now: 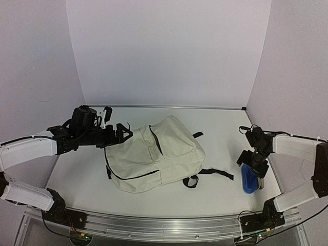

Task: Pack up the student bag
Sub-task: Pick up the personal item from the center of the board.

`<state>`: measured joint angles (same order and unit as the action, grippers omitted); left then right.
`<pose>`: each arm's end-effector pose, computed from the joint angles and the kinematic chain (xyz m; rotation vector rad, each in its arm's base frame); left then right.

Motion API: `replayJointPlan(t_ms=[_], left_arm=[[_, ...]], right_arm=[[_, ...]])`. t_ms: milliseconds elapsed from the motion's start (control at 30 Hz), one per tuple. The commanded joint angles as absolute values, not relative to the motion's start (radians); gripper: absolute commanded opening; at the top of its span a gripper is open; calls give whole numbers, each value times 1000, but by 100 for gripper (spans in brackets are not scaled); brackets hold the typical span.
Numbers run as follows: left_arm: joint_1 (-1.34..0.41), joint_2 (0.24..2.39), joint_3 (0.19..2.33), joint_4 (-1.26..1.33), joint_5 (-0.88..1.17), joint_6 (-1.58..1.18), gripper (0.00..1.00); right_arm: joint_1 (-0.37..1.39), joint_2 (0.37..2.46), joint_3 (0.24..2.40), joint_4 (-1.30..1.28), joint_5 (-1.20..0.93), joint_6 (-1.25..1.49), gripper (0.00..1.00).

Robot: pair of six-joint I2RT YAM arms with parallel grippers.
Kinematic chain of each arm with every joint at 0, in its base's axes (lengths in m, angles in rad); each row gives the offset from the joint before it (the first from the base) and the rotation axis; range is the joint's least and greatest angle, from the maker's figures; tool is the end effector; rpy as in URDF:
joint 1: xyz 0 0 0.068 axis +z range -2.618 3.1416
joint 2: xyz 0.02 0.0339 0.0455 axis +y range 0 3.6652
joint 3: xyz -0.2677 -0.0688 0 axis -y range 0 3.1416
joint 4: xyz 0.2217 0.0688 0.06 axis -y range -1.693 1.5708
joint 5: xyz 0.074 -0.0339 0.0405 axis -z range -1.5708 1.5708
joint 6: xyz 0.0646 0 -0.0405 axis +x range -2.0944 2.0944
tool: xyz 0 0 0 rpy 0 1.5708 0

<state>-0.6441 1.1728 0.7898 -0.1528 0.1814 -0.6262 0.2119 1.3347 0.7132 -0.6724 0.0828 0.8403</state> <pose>0.2030 -0.1670 0.2629 0.1361 2.2409 -0.9213 0.2068 0.0390 0.1604 0.8994 2.7142 0.0976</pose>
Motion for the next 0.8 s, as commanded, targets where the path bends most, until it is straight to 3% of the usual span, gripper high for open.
replayJointPlan(t_ms=[0,233,533,633,767], left_arm=[[-638,1148,788,-120,182,-624,100],[-638,1168,785,-103,192,-636,100],[-638,1156,786,-118,194,-641,100],[-638,1144,784,-126,184,-639,100],[-638,1136,785,-133,181,-639,100]], right_arm=[[214,1336,701,-638,10,813,94],[262,1334,731,-588,-129,806,90],[332,1442,753,-638,54,813,96],[348,1468,753,-639,76,817,92],[354,1473,755,-636,96,814,78]])
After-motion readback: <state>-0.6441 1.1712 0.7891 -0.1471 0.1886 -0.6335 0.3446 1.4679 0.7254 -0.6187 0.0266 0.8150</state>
